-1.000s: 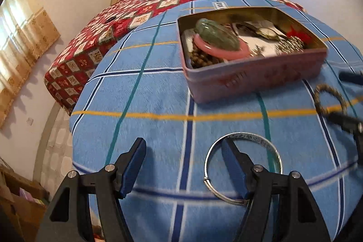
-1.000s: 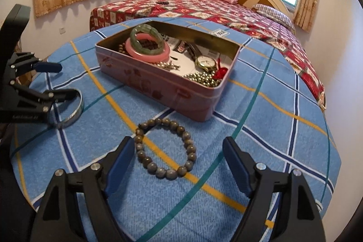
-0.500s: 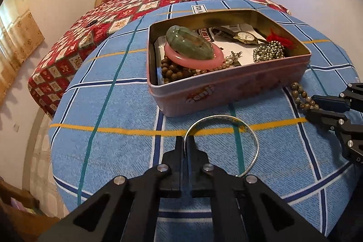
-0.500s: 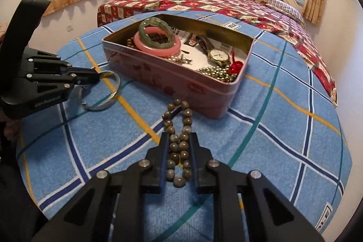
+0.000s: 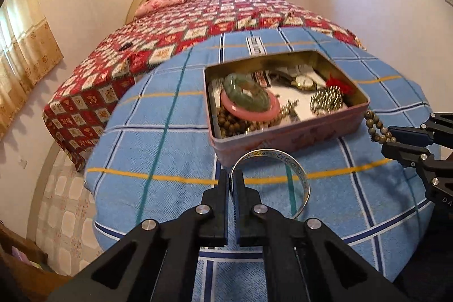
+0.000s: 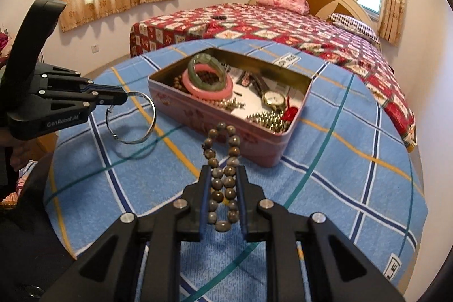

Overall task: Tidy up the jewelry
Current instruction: 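Lower the silver bangle and grey bead bracelet into the tin and open both grippers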

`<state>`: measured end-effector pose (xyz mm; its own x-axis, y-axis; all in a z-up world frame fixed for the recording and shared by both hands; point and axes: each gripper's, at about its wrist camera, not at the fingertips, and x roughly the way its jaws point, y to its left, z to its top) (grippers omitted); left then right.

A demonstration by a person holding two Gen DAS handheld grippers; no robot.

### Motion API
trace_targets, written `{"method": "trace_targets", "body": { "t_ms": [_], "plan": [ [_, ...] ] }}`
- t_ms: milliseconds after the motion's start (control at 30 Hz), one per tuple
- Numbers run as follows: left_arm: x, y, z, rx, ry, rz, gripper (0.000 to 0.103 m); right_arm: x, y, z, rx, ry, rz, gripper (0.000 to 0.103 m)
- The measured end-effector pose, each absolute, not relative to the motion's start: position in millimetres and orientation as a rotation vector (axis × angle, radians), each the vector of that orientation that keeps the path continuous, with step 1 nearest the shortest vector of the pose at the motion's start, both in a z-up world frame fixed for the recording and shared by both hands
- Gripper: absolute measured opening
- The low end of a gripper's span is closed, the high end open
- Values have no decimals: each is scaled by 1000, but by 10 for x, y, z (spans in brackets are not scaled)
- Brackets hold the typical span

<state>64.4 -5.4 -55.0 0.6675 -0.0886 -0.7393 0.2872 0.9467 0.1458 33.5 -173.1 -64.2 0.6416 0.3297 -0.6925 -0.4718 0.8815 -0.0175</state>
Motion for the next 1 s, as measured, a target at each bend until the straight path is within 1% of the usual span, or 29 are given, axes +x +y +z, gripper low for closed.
{"method": "trace_targets", "body": {
  "t_ms": [433,1000],
  "plan": [
    [743,-137,-223,260,749,-219,2,456,-1777,-387,-181,679,449,19],
    [962,-230,-62,269,718,-218,2,632,-1807,-269,-181,650,439,19]
  ]
}}
